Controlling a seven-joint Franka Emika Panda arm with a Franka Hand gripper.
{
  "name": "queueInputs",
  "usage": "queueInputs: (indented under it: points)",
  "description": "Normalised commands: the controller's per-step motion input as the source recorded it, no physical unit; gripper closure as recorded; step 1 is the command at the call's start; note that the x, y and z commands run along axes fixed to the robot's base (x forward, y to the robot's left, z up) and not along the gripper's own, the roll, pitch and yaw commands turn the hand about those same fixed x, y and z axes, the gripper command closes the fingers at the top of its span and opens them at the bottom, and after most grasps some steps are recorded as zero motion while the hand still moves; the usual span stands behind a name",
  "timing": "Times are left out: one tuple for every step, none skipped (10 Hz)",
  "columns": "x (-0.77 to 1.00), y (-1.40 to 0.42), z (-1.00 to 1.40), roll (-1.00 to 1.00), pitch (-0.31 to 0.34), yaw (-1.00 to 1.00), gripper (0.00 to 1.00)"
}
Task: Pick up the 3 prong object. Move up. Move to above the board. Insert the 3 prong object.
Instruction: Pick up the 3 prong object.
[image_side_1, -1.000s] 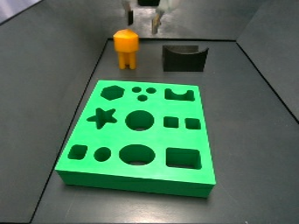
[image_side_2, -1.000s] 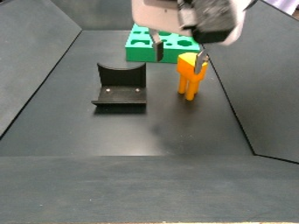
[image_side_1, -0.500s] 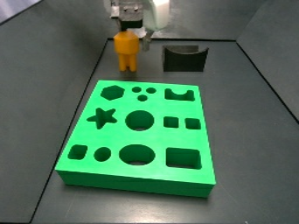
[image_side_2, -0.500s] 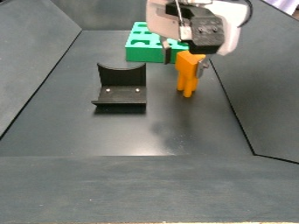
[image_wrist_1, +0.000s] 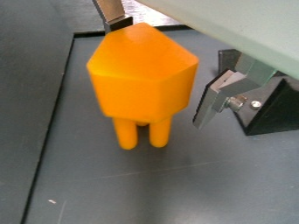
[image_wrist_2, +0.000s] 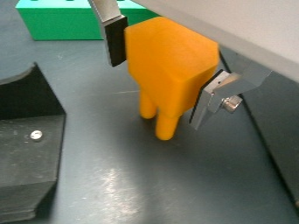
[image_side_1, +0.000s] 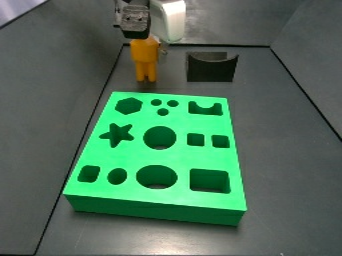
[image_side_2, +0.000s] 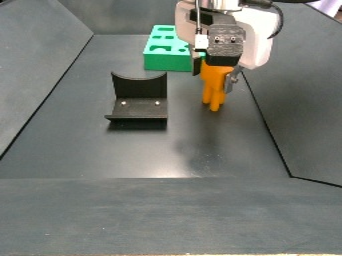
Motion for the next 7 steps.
queueInputs:
  points:
    - [-0.04, 0.0, -0.09, 0.02, -0.013, 0.0, 0.0]
    - [-0.12, -0.03, -0.09, 0.03, 0.0, -0.31, 0.0]
    - [-0.3, -0.15, -0.08, 0.02, -0.017, -0.65, 0.0]
    - [-0.1, -0.09, 0.0, 0.0, -0.023, -0.49, 0.0]
    - [0.01, 0.0, 0.0, 0.0, 0.0, 0.0, 1.0]
    - [0.0, 0.0, 0.0, 0.0, 0.0, 0.0, 1.0]
    - [0.0, 0.0, 0.0, 0.0, 0.0, 0.0, 1.0]
